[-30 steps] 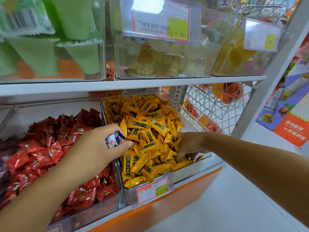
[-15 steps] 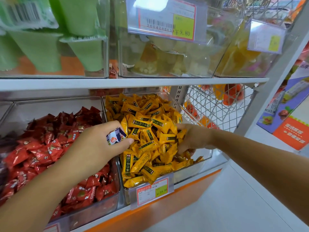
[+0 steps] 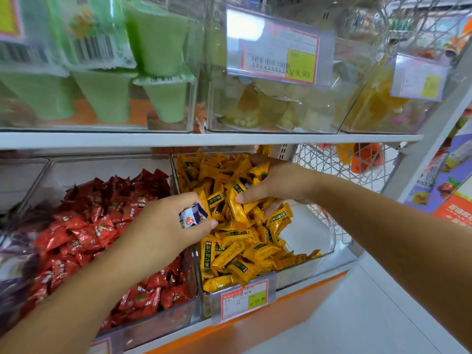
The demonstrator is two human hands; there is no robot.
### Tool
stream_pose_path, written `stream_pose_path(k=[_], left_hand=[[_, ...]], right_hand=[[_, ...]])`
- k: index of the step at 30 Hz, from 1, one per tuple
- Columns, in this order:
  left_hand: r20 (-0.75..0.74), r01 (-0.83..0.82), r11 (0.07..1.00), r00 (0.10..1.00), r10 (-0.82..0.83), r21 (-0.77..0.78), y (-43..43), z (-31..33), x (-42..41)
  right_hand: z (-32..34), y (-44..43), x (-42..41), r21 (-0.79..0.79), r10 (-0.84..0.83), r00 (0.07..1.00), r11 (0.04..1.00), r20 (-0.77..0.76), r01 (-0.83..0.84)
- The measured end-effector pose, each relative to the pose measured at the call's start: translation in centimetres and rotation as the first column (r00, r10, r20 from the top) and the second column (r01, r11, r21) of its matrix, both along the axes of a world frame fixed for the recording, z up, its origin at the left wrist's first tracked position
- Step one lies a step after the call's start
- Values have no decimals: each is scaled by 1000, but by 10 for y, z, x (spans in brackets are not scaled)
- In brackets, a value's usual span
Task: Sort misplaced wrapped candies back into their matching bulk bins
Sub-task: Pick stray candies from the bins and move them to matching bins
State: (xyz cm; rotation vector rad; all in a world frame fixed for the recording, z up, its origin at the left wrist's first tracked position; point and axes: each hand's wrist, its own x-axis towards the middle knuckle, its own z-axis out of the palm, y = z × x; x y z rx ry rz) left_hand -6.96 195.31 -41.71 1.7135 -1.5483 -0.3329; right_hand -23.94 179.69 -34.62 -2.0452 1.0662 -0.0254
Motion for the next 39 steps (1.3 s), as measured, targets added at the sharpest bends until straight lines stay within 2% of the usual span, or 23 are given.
stream_pose_path(k=[8, 14, 17, 21, 23, 27, 31, 35, 37, 39], left_hand=[[-38, 18, 1000, 999, -18, -10, 2, 3, 0], [-3, 2, 1000, 1000, -2, -19, 1, 2, 0], [8, -5, 1000, 1000, 5, -17, 0, 1, 1], [21, -14, 1000, 1000, 14, -12, 1, 2, -1], [29, -20, 1000, 999, 20, -9, 2, 3, -2], [30, -26, 1000, 999, 27, -5, 2, 5, -3], [38, -23, 1000, 999, 23, -5, 2, 6, -4], [28, -31, 999, 999, 32, -9, 2, 6, -4], [29, -34, 999, 999, 34, -6, 2, 7, -5], [19, -42, 999, 999, 42, -9, 2, 7, -7]], right_hand=[[-4, 10, 12, -7, 72, 989, 997, 127, -72], [2, 3, 1, 63, 22, 965, 997, 260, -40], [0, -5, -2, 139, -64, 931, 990, 359, 14], [-2, -8, -5, 120, -51, 911, 993, 410, 2], [-3, -9, -6, 62, -46, 925, 998, 377, 24], [-2, -12, -15, -184, 2, 978, 982, 210, 38], [1, -17, -30, -270, -23, 990, 961, 141, 61], [-2, -21, -41, -352, 8, 979, 932, -204, -81], [-3, -21, -42, -436, 20, 981, 894, -192, -104], [-6, -17, -38, -510, 55, 995, 856, -79, -88]])
